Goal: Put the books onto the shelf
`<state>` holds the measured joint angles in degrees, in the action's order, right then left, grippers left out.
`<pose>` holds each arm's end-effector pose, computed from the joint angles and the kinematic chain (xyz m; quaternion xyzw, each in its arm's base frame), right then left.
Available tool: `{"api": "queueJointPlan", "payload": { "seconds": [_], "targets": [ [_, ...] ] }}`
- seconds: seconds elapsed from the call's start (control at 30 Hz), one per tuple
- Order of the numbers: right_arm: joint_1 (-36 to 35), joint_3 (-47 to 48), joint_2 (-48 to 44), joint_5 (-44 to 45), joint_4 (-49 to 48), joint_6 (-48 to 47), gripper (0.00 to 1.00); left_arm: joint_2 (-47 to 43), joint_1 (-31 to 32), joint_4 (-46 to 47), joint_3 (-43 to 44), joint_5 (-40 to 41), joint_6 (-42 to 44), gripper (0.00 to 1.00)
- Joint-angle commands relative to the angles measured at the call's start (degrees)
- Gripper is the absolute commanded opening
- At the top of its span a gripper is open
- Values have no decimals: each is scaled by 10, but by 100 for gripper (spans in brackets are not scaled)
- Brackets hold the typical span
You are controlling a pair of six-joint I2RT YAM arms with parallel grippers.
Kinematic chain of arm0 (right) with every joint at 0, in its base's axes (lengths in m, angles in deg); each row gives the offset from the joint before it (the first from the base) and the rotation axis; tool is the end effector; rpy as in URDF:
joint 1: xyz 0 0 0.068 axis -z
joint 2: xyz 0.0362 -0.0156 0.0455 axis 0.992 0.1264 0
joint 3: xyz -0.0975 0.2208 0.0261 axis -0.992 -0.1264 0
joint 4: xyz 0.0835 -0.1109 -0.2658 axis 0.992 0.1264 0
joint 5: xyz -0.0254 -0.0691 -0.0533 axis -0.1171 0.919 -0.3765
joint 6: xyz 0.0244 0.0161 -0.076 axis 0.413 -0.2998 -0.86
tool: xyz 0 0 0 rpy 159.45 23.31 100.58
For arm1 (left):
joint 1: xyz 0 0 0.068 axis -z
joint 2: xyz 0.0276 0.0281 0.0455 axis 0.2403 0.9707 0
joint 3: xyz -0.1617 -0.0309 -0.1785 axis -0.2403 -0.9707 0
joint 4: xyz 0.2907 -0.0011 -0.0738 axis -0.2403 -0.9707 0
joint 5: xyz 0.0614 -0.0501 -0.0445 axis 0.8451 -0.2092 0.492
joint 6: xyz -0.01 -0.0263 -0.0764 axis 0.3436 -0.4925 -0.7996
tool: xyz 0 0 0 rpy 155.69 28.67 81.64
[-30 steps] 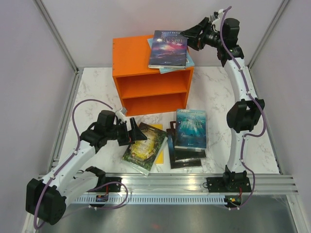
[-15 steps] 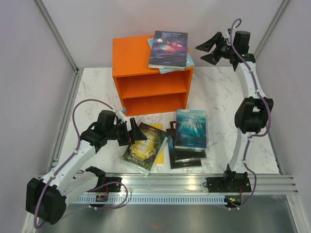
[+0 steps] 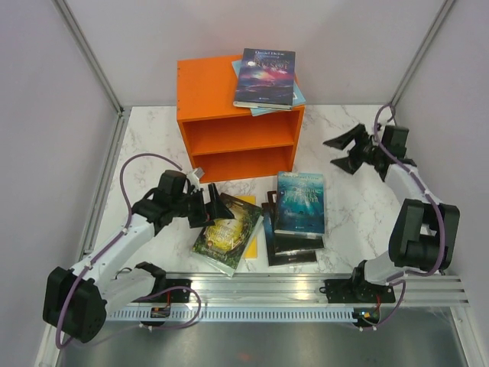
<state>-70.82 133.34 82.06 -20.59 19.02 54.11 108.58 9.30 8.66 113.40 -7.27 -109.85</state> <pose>0.4004 -0.0358 0.2005 0.2906 0.7940 0.4453 0.2945 0.2413 -0.1425 0.1636 -0.0191 0.9027 -0.3907 0.1794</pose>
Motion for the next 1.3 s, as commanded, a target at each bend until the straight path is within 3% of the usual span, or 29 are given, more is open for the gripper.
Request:
{"api": "queueJointPlan", "payload": {
  "seconds": [0.0,0.07,0.2,0.5,0.77,0.97,1.27],
  "targets": [
    [-4,-134,-28,-16,-90,14,87,-1,8,29,16,-13,-10,100],
    [-3,-180,-35,-36,-175,36,87,-4,10,29,10,-13,-10,100],
    [-4,-245,-46,-47,-212,36,87,-17,11,29,-1,-13,-14,100],
    [-4,-293,7,-54,-311,52,88,-57,11,5,-8,-7,-15,100],
    [-4,-300,53,-50,-349,44,88,-87,11,-26,-12,4,-12,100],
    [-14,-316,69,-58,-453,105,88,-98,11,-29,-24,2,-19,100],
    [-81,-299,91,-43,-485,118,87,-104,11,-29,-28,-1,-25,100]
  ]
}}
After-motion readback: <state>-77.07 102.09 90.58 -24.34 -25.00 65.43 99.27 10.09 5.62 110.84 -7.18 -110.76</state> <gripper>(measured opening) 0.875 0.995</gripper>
